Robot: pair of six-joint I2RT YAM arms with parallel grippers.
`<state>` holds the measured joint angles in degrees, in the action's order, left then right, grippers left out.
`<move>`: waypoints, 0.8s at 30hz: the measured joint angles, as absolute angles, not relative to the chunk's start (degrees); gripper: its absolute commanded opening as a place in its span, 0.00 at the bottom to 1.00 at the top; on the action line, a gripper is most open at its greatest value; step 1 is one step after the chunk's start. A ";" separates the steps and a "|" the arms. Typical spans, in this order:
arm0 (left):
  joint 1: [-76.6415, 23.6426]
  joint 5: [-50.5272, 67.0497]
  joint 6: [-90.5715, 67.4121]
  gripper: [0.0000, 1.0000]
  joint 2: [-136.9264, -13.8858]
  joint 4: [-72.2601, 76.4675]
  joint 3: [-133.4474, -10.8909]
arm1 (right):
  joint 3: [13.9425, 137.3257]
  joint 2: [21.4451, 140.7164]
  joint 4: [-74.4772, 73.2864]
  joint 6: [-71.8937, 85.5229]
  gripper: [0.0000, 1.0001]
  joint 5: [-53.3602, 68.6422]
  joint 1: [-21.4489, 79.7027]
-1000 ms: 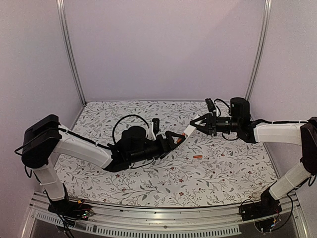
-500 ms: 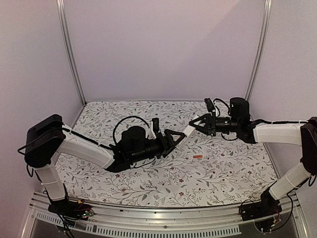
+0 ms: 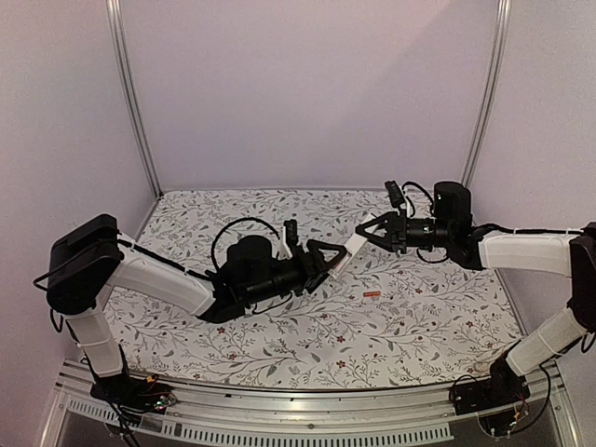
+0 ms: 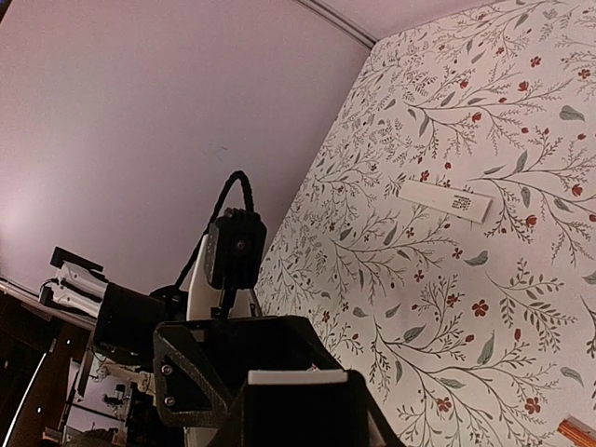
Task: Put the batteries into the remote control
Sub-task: Press the battery in the battery compartment.
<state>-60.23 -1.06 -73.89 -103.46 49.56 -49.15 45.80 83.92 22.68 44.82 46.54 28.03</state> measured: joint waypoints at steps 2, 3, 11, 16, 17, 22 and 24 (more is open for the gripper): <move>-60.14 -1.04 -74.00 0.73 -103.48 49.74 -49.19 | 45.82 83.68 22.26 44.36 0.00 46.39 28.18; -60.14 -1.04 -74.00 0.74 -103.48 49.71 -49.25 | 45.82 83.48 22.11 44.03 0.00 46.37 28.21; -60.07 -1.04 -73.93 0.74 -103.57 48.82 -50.37 | 46.13 82.54 20.97 42.54 0.00 46.00 28.25; -59.88 -0.99 -73.95 0.73 -103.66 48.75 -50.54 | 46.44 82.54 20.60 42.15 0.00 45.82 28.42; -59.86 -0.97 -73.95 0.72 -103.66 48.75 -50.54 | 46.46 82.54 20.58 42.11 0.00 45.78 28.49; -59.86 -0.93 -73.93 0.69 -103.66 48.10 -50.70 | 46.59 82.54 20.18 41.63 0.00 45.74 28.67; -59.83 -0.95 -73.93 0.66 -103.66 47.72 -50.74 | 46.81 82.54 19.84 41.32 0.00 45.71 28.77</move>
